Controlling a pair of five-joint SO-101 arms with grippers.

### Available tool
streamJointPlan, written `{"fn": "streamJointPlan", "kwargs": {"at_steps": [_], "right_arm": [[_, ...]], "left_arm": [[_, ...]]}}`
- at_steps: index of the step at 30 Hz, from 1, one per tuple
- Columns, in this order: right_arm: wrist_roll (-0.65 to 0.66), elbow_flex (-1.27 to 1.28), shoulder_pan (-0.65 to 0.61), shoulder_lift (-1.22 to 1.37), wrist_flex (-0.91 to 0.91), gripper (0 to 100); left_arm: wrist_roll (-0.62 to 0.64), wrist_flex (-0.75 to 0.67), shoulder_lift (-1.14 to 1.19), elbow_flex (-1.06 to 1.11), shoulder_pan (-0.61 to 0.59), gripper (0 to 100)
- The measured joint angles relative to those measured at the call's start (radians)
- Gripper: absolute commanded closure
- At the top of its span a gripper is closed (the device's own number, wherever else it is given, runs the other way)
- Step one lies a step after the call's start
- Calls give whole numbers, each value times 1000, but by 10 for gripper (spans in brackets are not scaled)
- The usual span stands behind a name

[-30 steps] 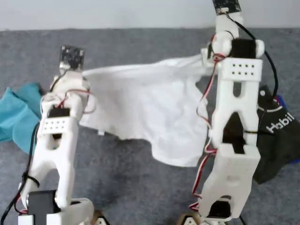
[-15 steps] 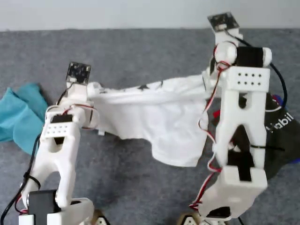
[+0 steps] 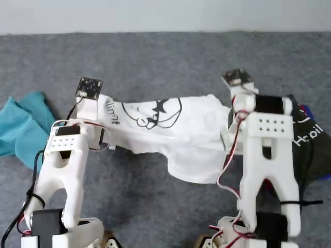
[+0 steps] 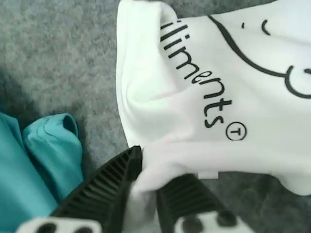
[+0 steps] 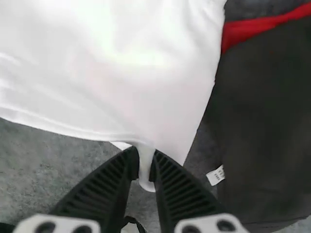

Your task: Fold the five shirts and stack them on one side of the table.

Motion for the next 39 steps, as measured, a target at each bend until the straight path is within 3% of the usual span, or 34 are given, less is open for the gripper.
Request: {"fn": "streamJointPlan", "kwargs": {"at_steps": [6, 13, 18, 24, 34, 39], "right_arm": [[35, 155, 0, -78, -80, 988], [35, 84, 0, -222, -130, 988], [38, -193, 0, -324, -133, 988], [23, -577, 11, -351, -133, 989], [2, -1249, 12, -385, 61, 989], [-28, -1554, 146, -390, 118, 989]], "left_arm": [[0, 0, 0, 0, 0, 987], [0, 26, -21, -71, 0, 987], [0, 80, -193, -258, 26, 987], [0, 152, -476, -433, 140, 987], [0, 473, -799, -802, 132, 987], [0, 585, -939, -964, 121, 987]]}}
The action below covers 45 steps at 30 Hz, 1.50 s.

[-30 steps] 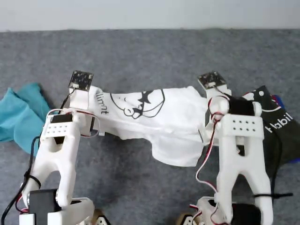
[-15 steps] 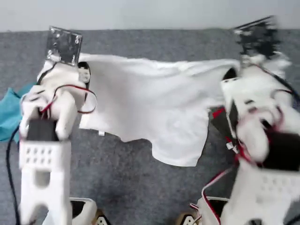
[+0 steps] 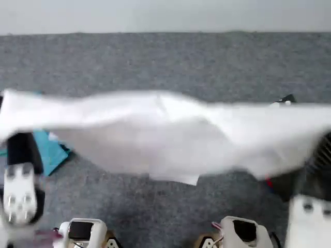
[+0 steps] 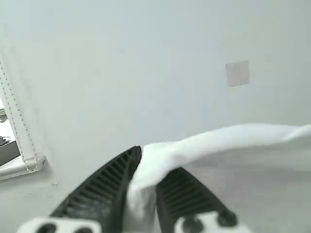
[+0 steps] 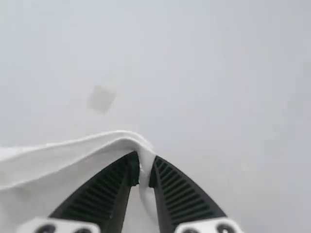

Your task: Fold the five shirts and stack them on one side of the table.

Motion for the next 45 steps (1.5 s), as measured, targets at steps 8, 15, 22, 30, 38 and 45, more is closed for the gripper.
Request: {"fn": "streamJointPlan", "kwargs": {"at_steps": [8, 15, 22, 30, 38, 45], "right_arm": [[-54, -84, 195, -2, 29, 989], [-61, 140, 193, -2, 21, 989], [-61, 572, -6, 8, -121, 989], [-61, 1138, -132, 31, -528, 989], [-61, 1537, -195, 103, -925, 989], [-61, 1501, -203, 298, -959, 989]], "left_arm": [[0, 81, -86, -14, -87, 987], [0, 71, -89, 187, -95, 987], [0, -78, -87, 560, -95, 987], [0, -376, -77, 934, -95, 987], [0, -740, -72, 1332, -97, 987], [3, -904, -71, 1427, -170, 987]]}}
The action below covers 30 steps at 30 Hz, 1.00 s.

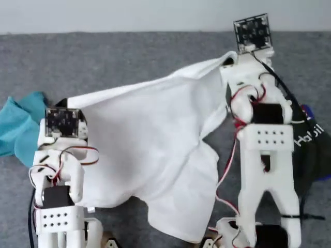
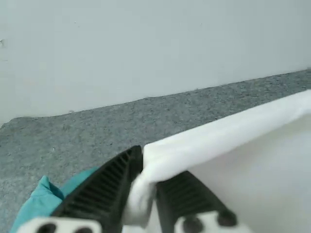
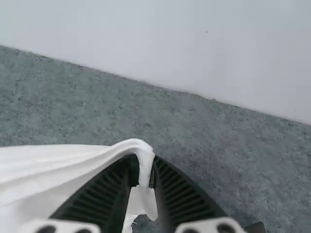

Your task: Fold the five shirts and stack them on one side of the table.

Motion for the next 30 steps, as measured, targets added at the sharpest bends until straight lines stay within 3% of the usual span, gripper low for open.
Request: {"fn": "streamJointPlan", "kwargs": {"at_steps": [6, 13, 17, 23, 30], "right_arm": [[0, -51, -6, 81, -9, 989], [-3, -64, -14, 153, -18, 989], [-46, -146, -38, 206, -21, 989], [-58, -368, -48, 334, 64, 989], [-58, -664, -48, 562, 184, 989]], "left_arm": [[46, -26, 0, -20, -9, 987], [49, -233, 18, 84, -9, 986], [49, -324, 157, 60, -18, 986], [49, -330, 560, -239, -25, 986], [49, -195, 1007, -651, -25, 986]]}}
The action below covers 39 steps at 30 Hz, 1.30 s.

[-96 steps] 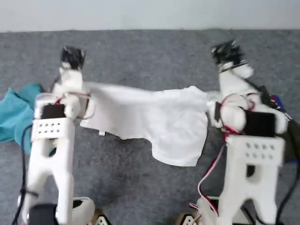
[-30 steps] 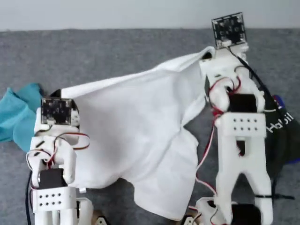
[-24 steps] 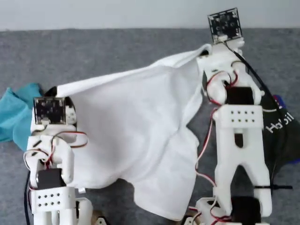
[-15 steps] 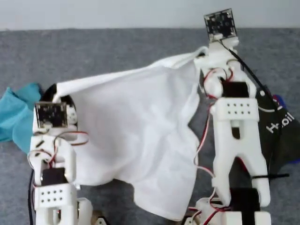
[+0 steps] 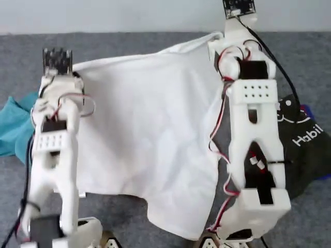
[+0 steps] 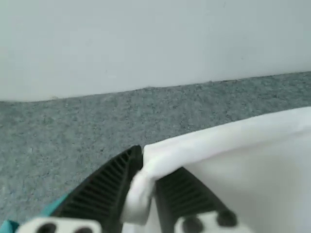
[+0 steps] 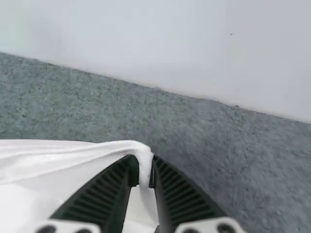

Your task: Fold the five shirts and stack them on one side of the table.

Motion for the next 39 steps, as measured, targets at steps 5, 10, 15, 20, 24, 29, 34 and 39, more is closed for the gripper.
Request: {"fn": "streamJointPlan", "kwargs": {"at_steps": [5, 10, 15, 20, 24, 29, 34, 39], "right_arm": [[0, -161, 0, 183, 43, 989], [0, -259, 0, 313, 126, 989], [12, -374, -2, 319, 319, 989], [60, -471, -20, 319, 591, 989], [69, -489, -26, 318, 804, 989], [71, -411, -26, 236, 824, 989], [97, -138, -26, 57, 824, 989], [126, 210, -26, -178, 824, 989]], "left_arm": [[0, 9, 213, -144, 0, 986], [0, 9, 318, -173, 0, 986], [2, 35, 322, -173, -29, 986], [2, 221, 299, -173, -64, 986], [2, 402, 252, -173, -86, 986], [-104, 588, 201, -173, -115, 986], [-219, 740, 178, -173, -152, 986], [-262, 833, 176, -175, -189, 986]]}}
